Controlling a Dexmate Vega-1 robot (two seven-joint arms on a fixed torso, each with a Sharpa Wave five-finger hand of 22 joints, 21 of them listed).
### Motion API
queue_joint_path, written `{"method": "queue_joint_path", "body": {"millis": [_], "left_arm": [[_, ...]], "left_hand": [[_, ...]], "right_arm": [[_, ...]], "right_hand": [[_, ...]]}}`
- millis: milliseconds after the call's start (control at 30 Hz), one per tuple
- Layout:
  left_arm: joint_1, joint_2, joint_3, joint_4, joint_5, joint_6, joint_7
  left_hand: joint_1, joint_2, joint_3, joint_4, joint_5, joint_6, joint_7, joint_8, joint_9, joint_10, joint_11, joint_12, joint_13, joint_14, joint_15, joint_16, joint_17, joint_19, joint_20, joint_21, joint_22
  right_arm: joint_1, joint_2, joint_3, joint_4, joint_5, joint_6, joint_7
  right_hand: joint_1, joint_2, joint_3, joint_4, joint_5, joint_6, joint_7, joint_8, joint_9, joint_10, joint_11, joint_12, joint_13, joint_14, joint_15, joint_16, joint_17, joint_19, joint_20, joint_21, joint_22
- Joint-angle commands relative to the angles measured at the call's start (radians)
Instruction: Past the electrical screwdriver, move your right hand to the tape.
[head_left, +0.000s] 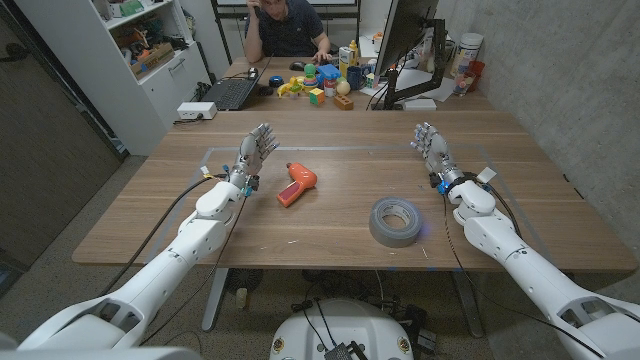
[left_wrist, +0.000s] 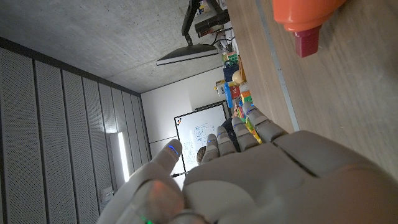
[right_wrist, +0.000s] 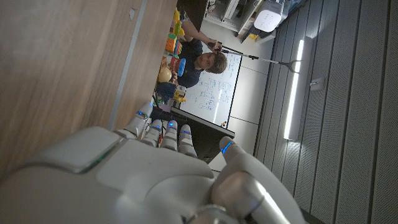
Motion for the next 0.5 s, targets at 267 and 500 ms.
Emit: {"method": "queue_joint_path", "body": {"millis": [267,500], "left_arm": [[-0.015,0.003,0.029,0.005,-0.011,0.01,0.012],[-0.024,0.003,0.038,0.007,-0.011,0.013,0.009]], "left_hand": [[-0.001,0.097,0.007,0.0,0.004,0.002,-0.009,0.008,0.002,0.0,-0.008,0.006,0.003,0.011,-0.055,0.007,0.002,0.011,-0.028,0.004,0.005],[-0.002,0.097,0.007,0.0,0.004,0.002,-0.01,0.008,0.002,0.0,-0.008,0.006,0.003,0.011,-0.055,0.007,0.002,0.011,-0.027,0.002,0.005]], "right_arm": [[-0.028,0.185,0.225,0.015,-0.231,-0.02,0.166],[-0.046,0.21,0.258,-0.031,-0.31,0.001,0.222]], "right_hand": [[0.063,0.021,-0.025,-0.061,-0.002,0.097,-0.054,0.023,0.006,0.068,0.002,0.008,0.003,0.071,0.002,-0.014,-0.013,0.017,0.051,-0.019,0.002],[0.106,-0.063,-0.07,-0.111,-0.001,0.169,-0.074,0.031,0.006,0.141,-0.025,0.018,0.003,0.138,0.03,-0.02,-0.012,0.073,0.103,-0.038,0.001]]}}
